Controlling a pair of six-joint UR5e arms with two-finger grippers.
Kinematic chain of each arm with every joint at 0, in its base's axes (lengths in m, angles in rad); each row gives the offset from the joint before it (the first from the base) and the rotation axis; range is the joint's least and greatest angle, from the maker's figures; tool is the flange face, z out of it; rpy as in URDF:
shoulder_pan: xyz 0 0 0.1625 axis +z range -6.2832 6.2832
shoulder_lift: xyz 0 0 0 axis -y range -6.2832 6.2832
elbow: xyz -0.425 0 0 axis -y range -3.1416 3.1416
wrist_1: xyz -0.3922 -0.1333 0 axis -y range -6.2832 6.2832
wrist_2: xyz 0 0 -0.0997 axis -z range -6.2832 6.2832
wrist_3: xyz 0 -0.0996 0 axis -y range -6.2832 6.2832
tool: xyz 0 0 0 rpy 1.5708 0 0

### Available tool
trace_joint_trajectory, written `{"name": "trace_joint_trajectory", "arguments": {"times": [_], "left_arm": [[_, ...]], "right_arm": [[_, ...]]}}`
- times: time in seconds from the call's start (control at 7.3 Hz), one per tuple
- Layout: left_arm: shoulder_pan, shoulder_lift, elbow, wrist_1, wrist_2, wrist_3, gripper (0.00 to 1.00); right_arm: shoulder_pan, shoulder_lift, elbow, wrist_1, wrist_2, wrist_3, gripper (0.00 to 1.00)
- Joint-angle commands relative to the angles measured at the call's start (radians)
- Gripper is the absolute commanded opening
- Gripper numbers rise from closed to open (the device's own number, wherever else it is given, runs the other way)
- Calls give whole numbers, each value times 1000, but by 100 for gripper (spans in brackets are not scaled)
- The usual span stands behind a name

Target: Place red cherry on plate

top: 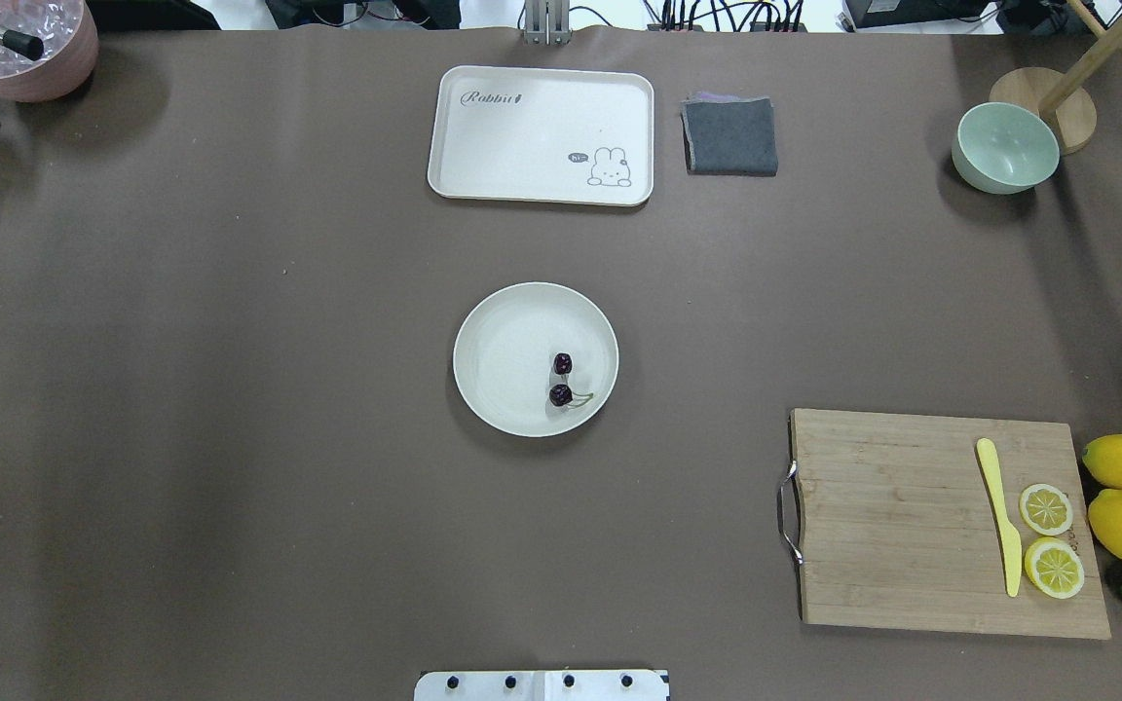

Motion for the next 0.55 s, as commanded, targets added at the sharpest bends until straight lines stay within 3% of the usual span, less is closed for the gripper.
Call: {"name": "trace_joint_trajectory", "arguments": {"times": [0.0, 0.41], "left_arm": [[-29, -3, -19, 31, 3, 13, 98], [-22, -3, -48, 29, 17, 36, 98]], "right_arm": [[27, 7, 4, -1, 4, 9, 100], [47, 6, 9, -3, -13, 11, 100]]}}
